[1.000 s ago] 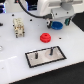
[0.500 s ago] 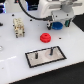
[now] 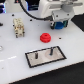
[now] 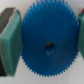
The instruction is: Insert the blue gear onto the right peg, followed by the red gear
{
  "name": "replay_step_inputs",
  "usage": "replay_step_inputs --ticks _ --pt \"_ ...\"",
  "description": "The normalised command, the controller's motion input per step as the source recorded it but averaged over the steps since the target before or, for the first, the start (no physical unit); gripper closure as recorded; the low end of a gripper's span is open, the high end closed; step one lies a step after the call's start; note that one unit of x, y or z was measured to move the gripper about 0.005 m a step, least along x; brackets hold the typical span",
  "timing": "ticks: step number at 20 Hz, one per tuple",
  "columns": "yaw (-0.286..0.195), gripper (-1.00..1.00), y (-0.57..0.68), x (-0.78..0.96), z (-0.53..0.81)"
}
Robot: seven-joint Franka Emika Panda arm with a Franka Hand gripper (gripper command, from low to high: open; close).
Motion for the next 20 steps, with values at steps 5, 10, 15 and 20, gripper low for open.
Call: replay_step_inputs --ticks 5,10,15,20 --pt "0.0 1.0 -0.02 0.38 0.51" --pt "0.0 1.0 -0.15 0.58 0.59" --pt "0.0 1.0 -0.18 0.69 0.57" --pt "0.0 1.0 -0.23 0.7 0.53"
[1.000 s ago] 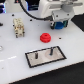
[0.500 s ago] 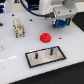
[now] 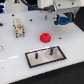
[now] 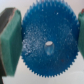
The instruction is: Insert the blue gear onto the right peg, followed by the red gear
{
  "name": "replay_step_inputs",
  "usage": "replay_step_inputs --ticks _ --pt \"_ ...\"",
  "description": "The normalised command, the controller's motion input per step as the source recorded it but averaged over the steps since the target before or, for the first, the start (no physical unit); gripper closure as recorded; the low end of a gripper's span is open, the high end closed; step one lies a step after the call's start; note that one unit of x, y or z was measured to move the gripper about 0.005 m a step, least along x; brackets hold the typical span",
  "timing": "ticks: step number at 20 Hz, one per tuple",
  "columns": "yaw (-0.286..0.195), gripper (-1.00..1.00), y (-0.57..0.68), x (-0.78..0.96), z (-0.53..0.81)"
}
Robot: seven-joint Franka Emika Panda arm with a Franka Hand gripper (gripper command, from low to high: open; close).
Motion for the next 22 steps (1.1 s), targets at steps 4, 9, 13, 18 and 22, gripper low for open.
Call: replay_step_inputs --ticks 4,9,13,18,22 --pt "0.0 1.0 -0.33 0.67 0.44" --pt "0.0 1.0 -0.39 0.66 0.39" --pt "0.0 1.0 -0.39 0.68 0.36" --pt "0.0 1.0 -0.33 0.75 0.25" --pt "0.0 1.0 -0.3 0.79 0.21"
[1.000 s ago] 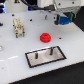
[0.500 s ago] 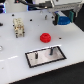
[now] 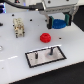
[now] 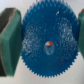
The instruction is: Insert the blue gear onto the right peg, followed by the red gear
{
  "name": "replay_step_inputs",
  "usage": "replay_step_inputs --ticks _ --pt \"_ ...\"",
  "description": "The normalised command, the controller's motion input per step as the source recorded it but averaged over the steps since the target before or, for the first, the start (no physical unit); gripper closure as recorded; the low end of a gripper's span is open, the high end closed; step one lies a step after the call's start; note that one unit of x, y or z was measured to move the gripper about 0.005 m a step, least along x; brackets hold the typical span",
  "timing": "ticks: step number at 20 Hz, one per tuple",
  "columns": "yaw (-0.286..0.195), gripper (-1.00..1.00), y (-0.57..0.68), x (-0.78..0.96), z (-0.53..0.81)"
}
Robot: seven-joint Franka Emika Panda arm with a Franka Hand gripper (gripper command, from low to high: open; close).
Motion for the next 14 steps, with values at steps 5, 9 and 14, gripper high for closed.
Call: replay_step_inputs --ticks 5,9,14 --pt "0.0 1.0 -0.24 0.81 0.12" --pt "0.0 1.0 -0.08 0.69 0.0" --pt "0.0 1.0 0.0 0.59 -0.05"
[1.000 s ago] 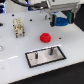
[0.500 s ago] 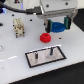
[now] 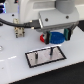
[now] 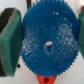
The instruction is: Insert the blue gear onto the right peg, followed by the red gear
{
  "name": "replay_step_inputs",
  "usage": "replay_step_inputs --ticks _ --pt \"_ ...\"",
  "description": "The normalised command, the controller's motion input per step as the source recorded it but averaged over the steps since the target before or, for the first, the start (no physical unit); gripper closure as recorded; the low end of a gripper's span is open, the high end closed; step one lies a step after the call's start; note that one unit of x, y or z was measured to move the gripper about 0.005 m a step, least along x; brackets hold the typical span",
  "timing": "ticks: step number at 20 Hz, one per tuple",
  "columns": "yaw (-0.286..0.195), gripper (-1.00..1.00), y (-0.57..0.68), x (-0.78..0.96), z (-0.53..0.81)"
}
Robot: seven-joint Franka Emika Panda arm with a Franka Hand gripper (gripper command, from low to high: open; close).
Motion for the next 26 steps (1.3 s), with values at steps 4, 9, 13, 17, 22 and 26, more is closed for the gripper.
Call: replay_step_inputs --ticks 4,9,13,17,22,26 --pt "0.0 1.0 0.0 0.19 -0.2" --pt "0.0 1.0 -0.1 0.05 -0.24" --pt "0.0 1.0 -0.06 0.08 0.13" --pt "0.0 1.0 -0.08 0.27 0.32" --pt "0.0 1.0 -0.09 0.3 0.0" --pt "0.0 1.0 -0.23 0.24 -0.14"
